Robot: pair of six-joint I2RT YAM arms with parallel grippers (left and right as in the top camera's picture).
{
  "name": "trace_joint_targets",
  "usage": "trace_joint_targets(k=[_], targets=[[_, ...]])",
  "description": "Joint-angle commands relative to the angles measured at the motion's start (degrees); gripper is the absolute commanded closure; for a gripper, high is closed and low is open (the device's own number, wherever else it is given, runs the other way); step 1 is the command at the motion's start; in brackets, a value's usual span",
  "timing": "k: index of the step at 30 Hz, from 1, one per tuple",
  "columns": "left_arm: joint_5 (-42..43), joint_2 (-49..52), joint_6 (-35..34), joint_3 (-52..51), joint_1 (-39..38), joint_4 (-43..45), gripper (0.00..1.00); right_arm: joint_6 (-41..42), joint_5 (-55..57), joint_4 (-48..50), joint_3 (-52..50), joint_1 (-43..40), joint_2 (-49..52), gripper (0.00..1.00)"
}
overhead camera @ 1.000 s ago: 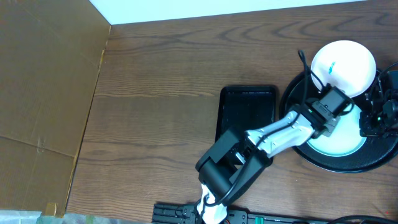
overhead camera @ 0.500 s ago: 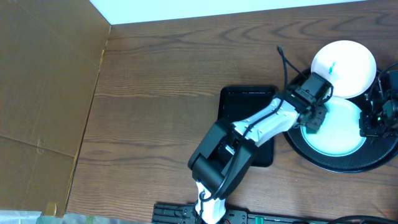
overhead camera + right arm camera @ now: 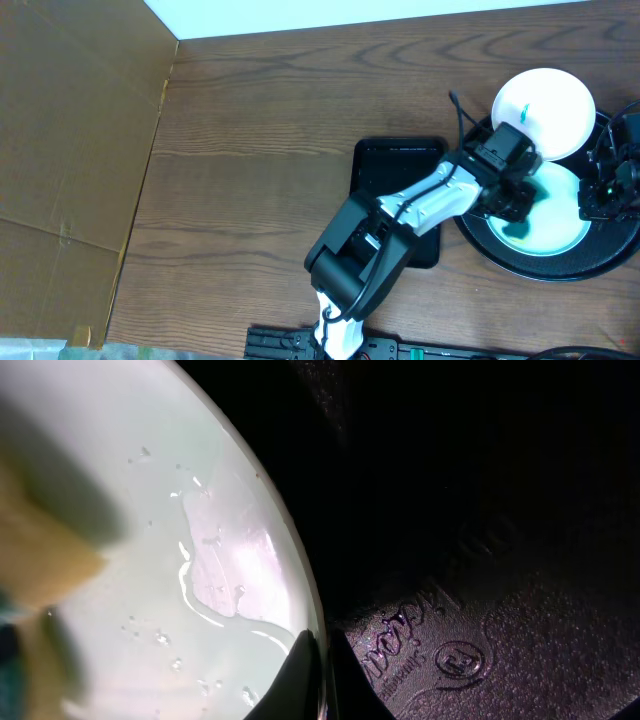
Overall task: Clean dirty plates on tray and stack at the side
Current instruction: 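Scrub the pale green plate with the sponge in the left gripper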
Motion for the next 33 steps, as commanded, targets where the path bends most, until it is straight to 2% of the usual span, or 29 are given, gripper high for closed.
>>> trace_joint_targets(k=[1, 7, 11, 15, 20, 23, 28, 33], targets=[[1.75, 2.47, -3.76, -0.96, -2.16, 5.2, 0.92, -1.05, -0.48, -0.83, 0.09, 0.98, 0.85, 0.99], [1.73, 2.54, -9.42, -0.96, -4.81, 14.34, 0.92, -1.05, -0.46, -0.83, 0.09, 0.98, 0.85, 0.99], [0.94, 2.54, -9.6, -0.96, -5.49, 15.41, 0.92, -1.05, -0.46, -0.83, 0.09, 0.98, 0.85, 0.99], [-6.6, 2.54, -9.57, -0.96, -4.46, 11.5, 0.92, -1.05, -0.46, -0.85, 0.09, 0.98, 0.85, 0.99], [-24.9, 2.54, -9.11, -0.96, -2.45, 2.14, 0.92, -1.05, -0.48, -0.94, 0.09, 0.98, 0.85, 0.99], [-31.87, 2.54, -8.68, -0.94, -0.94, -3.1, 0.93, -1.05, -0.48, -0.94, 0.09, 0.98, 0.85, 0.99], [-34.16, 2.49, -3.8, -0.87, 1.31, -8.5, 0.93, -1.05, -0.48, -0.9, 0.09, 0.98, 0.85, 0.99], [-32.74, 2.27, -2.8, 0.09, 1.68, -10.36, 0.93, -1.05, -0.48, -0.9, 0.09, 0.98, 0.85, 0.99]])
